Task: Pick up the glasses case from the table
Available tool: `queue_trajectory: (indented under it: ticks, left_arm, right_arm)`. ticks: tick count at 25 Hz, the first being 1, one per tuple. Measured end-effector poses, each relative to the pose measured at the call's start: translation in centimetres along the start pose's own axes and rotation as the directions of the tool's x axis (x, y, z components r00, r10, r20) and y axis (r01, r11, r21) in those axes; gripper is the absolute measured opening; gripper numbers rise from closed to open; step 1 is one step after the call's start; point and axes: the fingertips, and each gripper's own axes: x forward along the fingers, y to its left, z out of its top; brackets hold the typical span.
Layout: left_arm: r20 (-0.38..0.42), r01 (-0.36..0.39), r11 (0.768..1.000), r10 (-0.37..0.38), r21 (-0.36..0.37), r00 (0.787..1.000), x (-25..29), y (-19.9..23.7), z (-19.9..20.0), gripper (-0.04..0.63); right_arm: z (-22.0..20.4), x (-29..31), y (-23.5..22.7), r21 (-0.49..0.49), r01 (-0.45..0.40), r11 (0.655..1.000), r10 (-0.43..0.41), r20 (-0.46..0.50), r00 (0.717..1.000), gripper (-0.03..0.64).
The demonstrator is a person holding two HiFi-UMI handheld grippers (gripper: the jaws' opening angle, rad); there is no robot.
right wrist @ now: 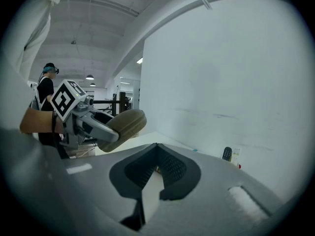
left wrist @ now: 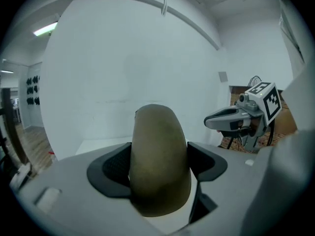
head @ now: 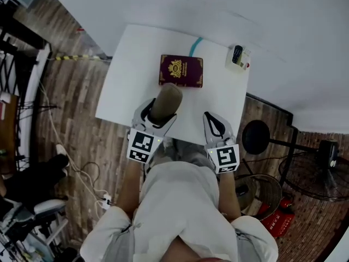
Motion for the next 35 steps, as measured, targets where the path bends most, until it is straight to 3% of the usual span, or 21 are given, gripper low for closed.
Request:
queue_trajectory:
  ticks: [12,22,35]
  left_arm:
    - [0.126,-0.058,0.998,0.055,0.022,0.990,-2.3,-2.6,5.6,0.374]
    - [0.140,-0.069,0.997,0.063,0.044,0.988,-1.5,-6.6,7.3,0.374]
    - [0.139,-0.073,0.996,0.065,0.051,0.988,-0.3,-7.2,7.8,0.374]
  right_arm:
    - [4.3,-2.8,-0.8,-0.048,-0.039,0.998,0.045,0.122,0.991,0.005]
    - [4.1,-5.3,-3.0,-0.045,-0.066,0.997,0.072,0.149,0.986,0.005]
    - [3.9,-5.1,-4.1,-0.050,-0.083,0.995,0.090,0.146,0.985,0.005]
